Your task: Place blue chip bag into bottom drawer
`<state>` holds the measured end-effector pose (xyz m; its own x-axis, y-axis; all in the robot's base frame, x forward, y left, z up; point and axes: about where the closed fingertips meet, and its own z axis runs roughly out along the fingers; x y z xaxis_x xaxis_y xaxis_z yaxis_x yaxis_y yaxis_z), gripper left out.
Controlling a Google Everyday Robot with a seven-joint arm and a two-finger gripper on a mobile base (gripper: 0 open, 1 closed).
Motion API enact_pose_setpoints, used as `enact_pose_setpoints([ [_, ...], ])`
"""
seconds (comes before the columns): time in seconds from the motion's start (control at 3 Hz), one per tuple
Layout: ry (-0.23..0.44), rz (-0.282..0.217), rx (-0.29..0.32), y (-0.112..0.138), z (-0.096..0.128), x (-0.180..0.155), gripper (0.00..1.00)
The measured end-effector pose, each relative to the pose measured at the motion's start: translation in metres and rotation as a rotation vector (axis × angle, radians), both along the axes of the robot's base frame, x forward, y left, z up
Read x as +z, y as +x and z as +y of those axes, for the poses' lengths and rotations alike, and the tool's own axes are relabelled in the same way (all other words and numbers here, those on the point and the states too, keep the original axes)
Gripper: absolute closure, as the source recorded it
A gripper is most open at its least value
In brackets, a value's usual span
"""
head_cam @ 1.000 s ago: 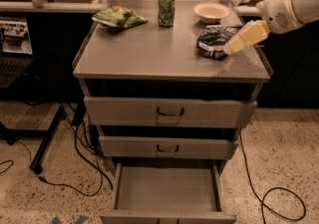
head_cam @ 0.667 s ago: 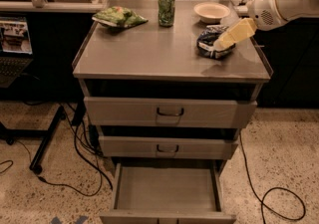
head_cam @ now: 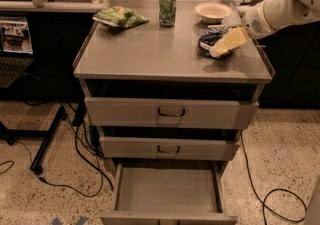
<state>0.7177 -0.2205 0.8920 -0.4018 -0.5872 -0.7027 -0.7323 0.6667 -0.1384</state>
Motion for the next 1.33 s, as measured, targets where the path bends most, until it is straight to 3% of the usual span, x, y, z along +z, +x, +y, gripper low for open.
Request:
enact_pose_setpoints([
  [0.33, -0.002, 0.024, -0.026, 0.007, -0.003, -0.024, 0.00],
  [0.67, -0.001, 0.025, -0.027, 0.008, -0.003, -0.026, 0.00],
  [1.33, 0.033, 0.036, 0.012, 0.028, 0.028, -0.043, 0.00],
])
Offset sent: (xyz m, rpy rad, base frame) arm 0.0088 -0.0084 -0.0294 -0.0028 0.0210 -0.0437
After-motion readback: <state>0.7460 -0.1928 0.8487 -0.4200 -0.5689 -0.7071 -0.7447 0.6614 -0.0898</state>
